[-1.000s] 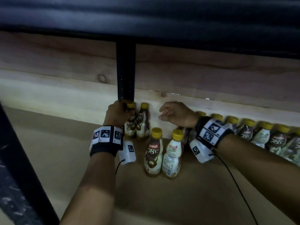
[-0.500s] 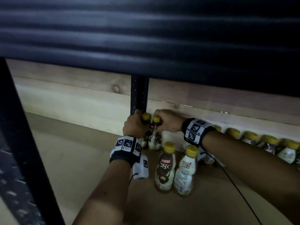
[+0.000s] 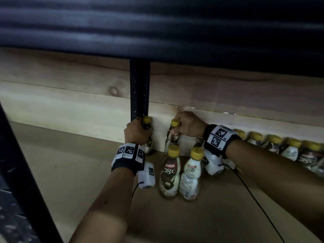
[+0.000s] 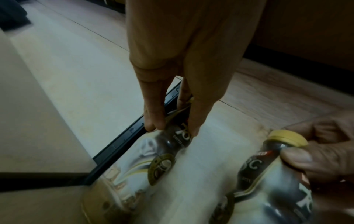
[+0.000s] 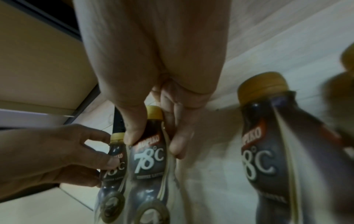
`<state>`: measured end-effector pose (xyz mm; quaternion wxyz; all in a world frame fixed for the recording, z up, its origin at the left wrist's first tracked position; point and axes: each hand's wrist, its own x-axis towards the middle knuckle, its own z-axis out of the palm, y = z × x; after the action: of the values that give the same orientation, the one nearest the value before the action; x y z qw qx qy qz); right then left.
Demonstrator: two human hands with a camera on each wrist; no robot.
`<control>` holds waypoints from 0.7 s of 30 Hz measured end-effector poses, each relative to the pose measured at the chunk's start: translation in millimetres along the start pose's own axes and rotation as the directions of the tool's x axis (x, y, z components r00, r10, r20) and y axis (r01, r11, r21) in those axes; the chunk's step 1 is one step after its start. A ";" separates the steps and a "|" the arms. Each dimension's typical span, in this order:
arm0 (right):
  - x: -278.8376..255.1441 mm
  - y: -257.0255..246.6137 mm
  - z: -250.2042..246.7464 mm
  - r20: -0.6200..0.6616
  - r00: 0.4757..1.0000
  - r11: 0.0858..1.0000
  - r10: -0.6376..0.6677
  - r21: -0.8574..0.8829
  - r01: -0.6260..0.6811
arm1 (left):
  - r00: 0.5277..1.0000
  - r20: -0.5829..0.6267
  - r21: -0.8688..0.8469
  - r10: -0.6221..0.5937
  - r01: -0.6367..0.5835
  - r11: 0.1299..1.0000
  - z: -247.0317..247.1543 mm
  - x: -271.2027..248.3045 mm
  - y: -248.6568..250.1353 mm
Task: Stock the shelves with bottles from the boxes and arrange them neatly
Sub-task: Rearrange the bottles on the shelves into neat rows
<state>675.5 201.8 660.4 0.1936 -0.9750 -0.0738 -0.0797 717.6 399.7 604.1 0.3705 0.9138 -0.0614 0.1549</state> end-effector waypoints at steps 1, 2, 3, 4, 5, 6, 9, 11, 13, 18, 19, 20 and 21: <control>-1.1 0.6 -0.6 -0.018 1.000 1.000 0.016 0.010 -0.015 | 1.000 -0.002 -0.015 0.007 -0.007 1.000 1.5 -1.2 0.7; -1.8 0.9 -0.5 -0.030 0.999 1.000 0.030 0.011 -0.030 | 1.000 -0.003 -0.025 0.011 -0.011 1.000 3.0 -2.1 1.2; -2.4 0.8 0.2 -0.033 0.999 0.999 0.043 0.001 -0.043 | 1.000 -0.002 -0.029 0.012 -0.012 1.000 4.2 -2.6 1.8; -2.2 0.6 1.6 -0.034 0.998 0.998 0.056 -0.012 -0.056 | 1.000 -0.001 -0.032 0.011 -0.011 0.999 5.0 -2.5 2.0; -2.0 0.3 3.3 -0.034 0.997 0.997 0.068 -0.027 -0.069 | 1.000 0.000 -0.036 0.009 -0.009 0.999 5.1 -2.1 2.2; -1.6 -0.2 4.8 -0.035 0.996 0.996 0.082 -0.040 -0.084 | 1.000 0.004 -0.038 0.007 -0.007 0.999 5.1 -1.6 2.2; -0.5 -0.9 7.0 -0.050 0.991 0.990 0.126 -0.063 -0.130 | 1.000 0.011 -0.029 0.012 -0.012 0.999 5.6 -1.5 2.0; 0.3 -1.5 7.5 -0.057 0.989 0.987 0.140 -0.078 -0.144 | 1.000 0.005 -0.024 0.017 -0.017 1.000 6.8 -3.0 1.8; 1.2 -2.2 8.0 -0.063 0.987 0.981 0.149 -0.114 -0.156 | 1.000 -0.002 -0.026 0.016 -0.016 1.000 8.0 -4.1 1.9; -1.4 -0.5 10.8 -0.106 0.983 0.963 0.148 -0.213 -0.168 | 1.000 0.010 -0.042 -0.003 0.003 0.999 7.8 -4.6 0.2; -2.2 0.6 11.5 -0.113 0.983 0.961 0.146 -0.221 -0.168 | 1.000 0.012 -0.053 -0.010 0.011 0.999 7.1 -4.4 -0.8; -2.6 1.7 12.3 -0.118 0.982 0.958 0.148 -0.230 -0.172 | 1.000 0.015 -0.066 -0.019 0.019 0.998 6.2 -4.5 -1.7; -3.2 2.7 12.6 -0.122 0.981 0.954 0.151 -0.241 -0.177 | 1.000 0.017 -0.079 -0.026 0.027 0.996 5.0 -4.9 -2.7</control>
<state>674.5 203.8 647.4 0.0781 -0.9891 0.0279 -0.1220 714.7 398.1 597.4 0.4080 0.9003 -0.0585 0.1401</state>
